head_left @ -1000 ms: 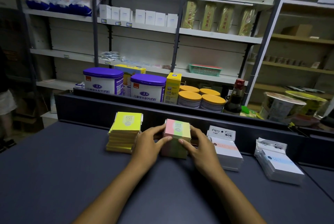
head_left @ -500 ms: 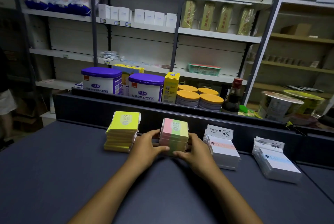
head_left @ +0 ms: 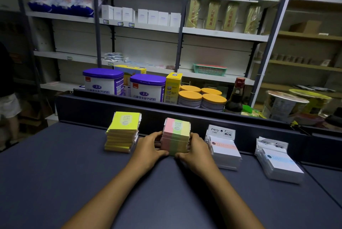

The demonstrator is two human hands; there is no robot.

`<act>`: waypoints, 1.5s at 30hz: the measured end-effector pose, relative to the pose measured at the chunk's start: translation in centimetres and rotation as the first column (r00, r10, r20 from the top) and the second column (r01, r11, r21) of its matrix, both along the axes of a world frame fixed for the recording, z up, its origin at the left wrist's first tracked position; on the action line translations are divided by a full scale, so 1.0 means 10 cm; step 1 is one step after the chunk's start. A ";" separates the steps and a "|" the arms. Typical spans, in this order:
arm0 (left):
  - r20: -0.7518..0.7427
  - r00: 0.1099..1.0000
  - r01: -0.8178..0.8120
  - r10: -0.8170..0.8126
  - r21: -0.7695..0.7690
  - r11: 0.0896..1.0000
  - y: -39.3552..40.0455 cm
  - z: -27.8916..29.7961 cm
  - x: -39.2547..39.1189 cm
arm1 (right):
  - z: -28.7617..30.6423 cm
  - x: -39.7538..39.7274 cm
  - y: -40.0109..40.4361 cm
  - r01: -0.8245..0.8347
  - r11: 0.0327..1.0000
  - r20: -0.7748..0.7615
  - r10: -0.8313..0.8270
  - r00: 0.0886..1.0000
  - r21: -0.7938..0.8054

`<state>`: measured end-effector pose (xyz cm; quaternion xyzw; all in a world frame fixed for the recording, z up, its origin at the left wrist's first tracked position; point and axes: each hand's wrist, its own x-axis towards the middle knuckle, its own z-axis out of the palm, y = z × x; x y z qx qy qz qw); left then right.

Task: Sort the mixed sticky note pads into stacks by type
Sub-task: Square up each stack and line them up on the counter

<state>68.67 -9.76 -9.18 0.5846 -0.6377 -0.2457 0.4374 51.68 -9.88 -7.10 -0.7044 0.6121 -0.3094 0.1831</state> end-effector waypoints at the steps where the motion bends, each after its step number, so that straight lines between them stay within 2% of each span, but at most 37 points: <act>1: -0.026 1.000 -0.003 0.004 0.024 1.000 0.02 0.01 0.00 | 0.03 0.01 0.01 0.008 1.000 -0.018 -0.009 1.000 -0.027; 3: -0.043 0.999 -0.030 0.032 0.039 0.999 0.10 0.04 -0.01 | 0.11 0.01 0.05 0.023 0.993 -0.054 -0.029 0.998 -0.117; 4: 0.000 0.998 -0.067 0.067 0.011 0.998 0.17 0.05 0.00 | 0.16 0.01 0.09 0.018 0.985 -0.048 -0.027 0.998 -0.173; 7: 0.177 0.967 -0.148 0.184 -0.200 0.969 0.46 0.13 0.08 | 0.30 0.03 0.21 -0.012 0.931 -0.022 0.004 1.000 -0.365; 10: 0.146 0.961 -0.156 0.233 -0.408 0.900 0.80 0.26 0.23 | 0.39 0.14 0.36 -0.082 0.860 0.012 0.101 0.995 -0.503; 12: 0.093 0.954 -0.219 0.287 -0.438 0.872 0.97 0.39 0.43 | 0.42 0.25 0.45 -0.136 0.843 0.055 0.192 0.980 -0.521; 15: 0.036 0.932 -0.327 0.360 -0.344 0.880 1.08 0.52 0.83 | 0.41 0.47 0.55 -0.202 0.881 0.123 0.278 0.953 -0.428; 18: 0.003 0.906 -0.413 0.423 -0.210 0.886 1.05 0.52 1.19 | 0.37 0.73 0.58 -0.257 0.940 0.238 0.308 0.921 -0.223; 21: -0.032 0.894 -0.449 0.448 -0.083 0.890 0.98 0.46 1.45 | 0.31 0.99 0.53 -0.283 0.958 0.291 0.284 0.913 -0.049; 24: -0.079 0.904 -0.421 0.421 0.018 0.907 0.80 0.43 1.63 | 0.27 1.20 0.40 -0.248 0.966 0.342 0.210 0.916 0.073; 28: -0.182 0.943 -0.247 0.278 0.178 0.953 0.51 0.42 1.68 | 0.26 1.37 0.25 -0.220 0.949 0.465 0.093 0.881 0.227; 33: -0.334 0.940 0.044 0.072 0.328 0.944 0.16 0.45 1.69 | 0.30 1.55 0.09 -0.257 0.914 0.686 -0.031 0.727 0.314; 35: -0.387 0.921 0.111 0.036 0.351 0.930 0.05 0.46 1.70 | 0.31 1.59 0.04 -0.219 0.907 0.682 -0.095 0.725 0.360; 38: -0.429 0.903 0.164 0.009 0.364 0.917 -0.05 0.44 1.72 | 0.26 1.59 -0.02 -0.247 0.906 0.672 -0.054 0.739 0.344; 45: -0.390 0.920 0.161 -0.030 0.309 0.937 -0.10 0.36 1.73 | 0.14 1.60 -0.11 -0.218 0.925 0.690 -0.063 0.721 0.312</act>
